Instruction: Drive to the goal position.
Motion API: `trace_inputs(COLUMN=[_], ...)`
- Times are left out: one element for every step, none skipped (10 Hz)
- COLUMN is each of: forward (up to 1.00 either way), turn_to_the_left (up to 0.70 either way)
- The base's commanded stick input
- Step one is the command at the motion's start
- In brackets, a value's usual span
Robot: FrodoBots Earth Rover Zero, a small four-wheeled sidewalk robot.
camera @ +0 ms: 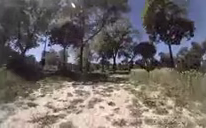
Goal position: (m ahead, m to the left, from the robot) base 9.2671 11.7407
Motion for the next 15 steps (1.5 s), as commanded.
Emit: trace_inputs(forward=[0.00, 0.00, 0.00, 0.00, 0.00, 0.00, 0.00, 0.00, 0.00, 0.00, 0.00, 0.00, 0.00, 0.00, 0.00], turn_to_the_left=[-0.85, -0.85, -0.85, -0.85, -0.85, -0.85, -0.85, -0.85, -0.85, -0.85, -0.85, -0.85, -0.85, -0.85, -0.85])
